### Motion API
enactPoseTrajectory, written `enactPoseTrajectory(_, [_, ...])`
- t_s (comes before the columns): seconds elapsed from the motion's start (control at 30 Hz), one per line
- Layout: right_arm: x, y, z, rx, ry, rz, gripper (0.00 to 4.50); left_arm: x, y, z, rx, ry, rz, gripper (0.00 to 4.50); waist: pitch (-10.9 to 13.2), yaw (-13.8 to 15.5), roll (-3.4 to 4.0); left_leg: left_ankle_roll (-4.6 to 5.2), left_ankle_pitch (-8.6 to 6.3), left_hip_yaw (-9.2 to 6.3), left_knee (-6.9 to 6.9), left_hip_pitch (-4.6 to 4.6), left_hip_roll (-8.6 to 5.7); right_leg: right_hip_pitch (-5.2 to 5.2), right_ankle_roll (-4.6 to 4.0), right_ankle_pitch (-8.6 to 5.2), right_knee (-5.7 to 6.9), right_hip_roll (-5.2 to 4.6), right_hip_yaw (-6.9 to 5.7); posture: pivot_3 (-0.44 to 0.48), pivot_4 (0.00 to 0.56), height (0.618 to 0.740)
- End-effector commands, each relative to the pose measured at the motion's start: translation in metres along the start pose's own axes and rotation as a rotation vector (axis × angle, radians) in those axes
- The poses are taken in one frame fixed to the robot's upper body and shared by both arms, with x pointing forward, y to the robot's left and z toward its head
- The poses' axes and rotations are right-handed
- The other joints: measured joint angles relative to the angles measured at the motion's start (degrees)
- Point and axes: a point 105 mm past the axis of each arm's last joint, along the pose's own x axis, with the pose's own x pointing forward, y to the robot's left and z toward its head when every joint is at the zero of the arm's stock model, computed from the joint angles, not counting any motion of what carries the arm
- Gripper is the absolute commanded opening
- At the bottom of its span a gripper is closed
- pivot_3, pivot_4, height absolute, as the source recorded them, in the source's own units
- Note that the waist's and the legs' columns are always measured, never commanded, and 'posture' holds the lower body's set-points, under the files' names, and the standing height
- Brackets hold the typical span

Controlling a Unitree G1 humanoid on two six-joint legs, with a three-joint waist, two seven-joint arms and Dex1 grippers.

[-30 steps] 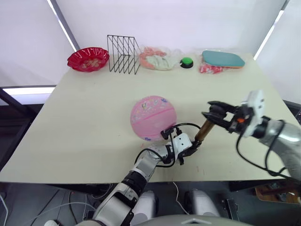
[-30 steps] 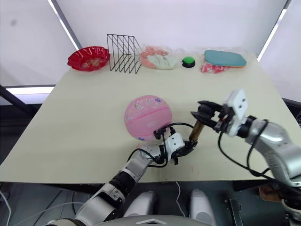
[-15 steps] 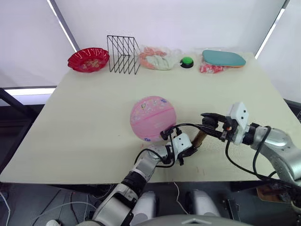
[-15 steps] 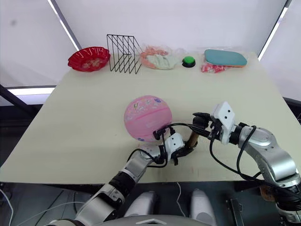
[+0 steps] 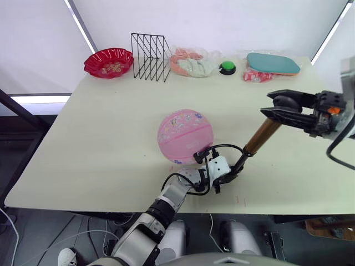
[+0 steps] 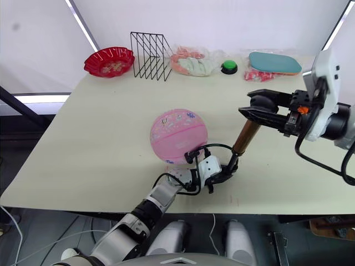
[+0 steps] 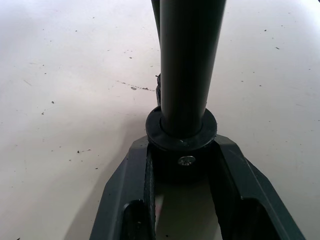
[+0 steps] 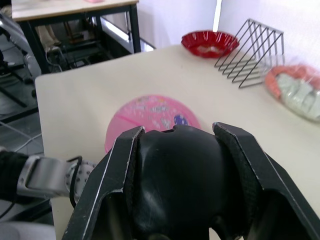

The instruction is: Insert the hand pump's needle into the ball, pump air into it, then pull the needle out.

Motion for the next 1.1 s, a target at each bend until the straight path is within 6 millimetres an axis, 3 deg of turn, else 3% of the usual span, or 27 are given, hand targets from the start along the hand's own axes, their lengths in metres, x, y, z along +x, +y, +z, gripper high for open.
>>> enactPoseTrajectory(0.03, [0.001,0.011,0.002,0.009,-0.045,0.049,1.68,-0.012,-0.014,-0.057,-0.126,0.194,-0.002,0.95,0.0,0.0,-0.02,0.0,0.0,-0.01,0.02,-0.03,0.0,0.0,0.0,0.0,0.0,0.0,-0.01,0.0,0.15,0.74])
enactPoseTrajectory(0.2, [0.015,0.011,-0.045,0.09,0.01,0.033,1.68,-0.013,-0.015,-0.057,-0.124,0.192,0.001,0.95,-0.2,-0.1,-0.24,0.05,-0.03,0.03,0.03,0.1,-0.02,0.11,0.01,0.0,0.0,0.03,0.0,0.0,0.15,0.74])
enactPoseTrajectory(0.3, [0.028,0.013,-0.105,0.13,0.125,0.004,1.68,-0.015,-0.014,-0.058,-0.128,0.193,0.013,0.95,-0.7,-0.3,-0.61,0.04,-0.04,0.08,-0.03,0.35,0.04,0.25,0.03,-0.01,0.01,0.08,0.02,0.0,0.15,0.74])
enactPoseTrajectory(0.43, [0.038,0.022,-0.162,0.173,0.18,0.009,1.68,-0.014,-0.015,-0.057,-0.136,0.19,0.018,0.95,-1.1,-0.9,-0.74,0.02,-0.05,0.08,-0.14,0.53,0.18,0.61,0.02,-0.03,0.01,0.13,-0.01,0.0,0.15,0.74])
enactPoseTrajectory(0.5, [0.043,0.028,-0.194,0.156,0.238,0.013,1.68,-0.015,-0.017,-0.058,-0.137,0.194,0.014,0.95,-1.2,-1.3,-0.9,0.0,-0.06,0.07,-0.46,1.16,0.25,1.08,0.03,-0.33,0.0,0.15,-0.01,0.0,0.15,0.74])
enactPoseTrajectory(0.6, [0.05,0.031,-0.213,0.141,0.253,0.019,1.68,-0.015,-0.015,-0.058,-0.137,0.196,0.019,0.95,-1.5,-1.9,-0.67,-0.06,-0.1,-0.02,-0.6,1.4,0.44,1.28,-0.01,-0.41,0.0,0.08,0.13,0.0,0.15,0.74])
enactPoseTrajectory(0.7, [0.051,0.032,-0.211,0.114,0.24,0.037,1.68,-0.017,-0.013,-0.058,-0.137,0.197,0.023,0.95,-1.6,-1.8,-0.57,-0.02,-0.07,-0.07,-0.6,1.41,0.45,1.22,-0.01,-0.4,0.0,0.11,0.11,0.0,0.15,0.74])
enactPoseTrajectory(0.73, [0.05,0.027,-0.203,0.103,0.218,0.029,1.68,-0.017,-0.013,-0.058,-0.136,0.198,0.021,0.95,-1.6,-1.8,-0.58,-0.02,-0.07,-0.07,-0.61,1.41,0.44,1.21,-0.01,-0.4,0.0,0.12,0.1,0.0,0.15,0.74])
enactPoseTrajectory(0.83, [0.044,0.009,-0.153,0.056,0.103,0.003,1.68,-0.017,-0.012,-0.059,-0.133,0.198,0.019,0.95,-1.5,-1.7,-0.47,-0.02,-0.07,-0.1,-0.6,1.38,0.4,1.19,0.0,-0.4,0.0,0.11,0.08,0.0,0.15,0.74])
enactPoseTrajectory(0.9, [0.041,0.003,-0.133,0.049,0.059,-0.005,1.68,-0.016,-0.011,-0.059,-0.132,0.199,0.019,0.95,-1.4,-1.5,-0.3,-0.01,-0.06,-0.13,-0.56,1.36,0.32,1.11,0.02,-0.38,0.0,0.08,0.09,0.0,0.15,0.74])
enactPoseTrajectory(1.03, [0.024,-0.003,-0.059,-0.015,-0.052,0.015,1.68,-0.015,-0.011,-0.058,-0.128,0.198,0.01,0.95,-0.3,-0.9,0.22,-0.01,-0.06,-0.16,-0.46,1.21,0.17,0.94,0.23,-0.25,0.0,-0.01,0.11,0.0,0.15,0.74])
enactPoseTrajectory(1.1, [0.018,-0.004,-0.037,-0.018,-0.073,0.009,1.68,-0.014,-0.012,-0.058,-0.128,0.195,0.007,0.95,-0.2,-0.4,0.4,0.02,-0.04,-0.13,-0.33,0.82,0.04,0.61,0.26,-0.2,0.0,-0.05,0.22,0.0,0.15,0.74])
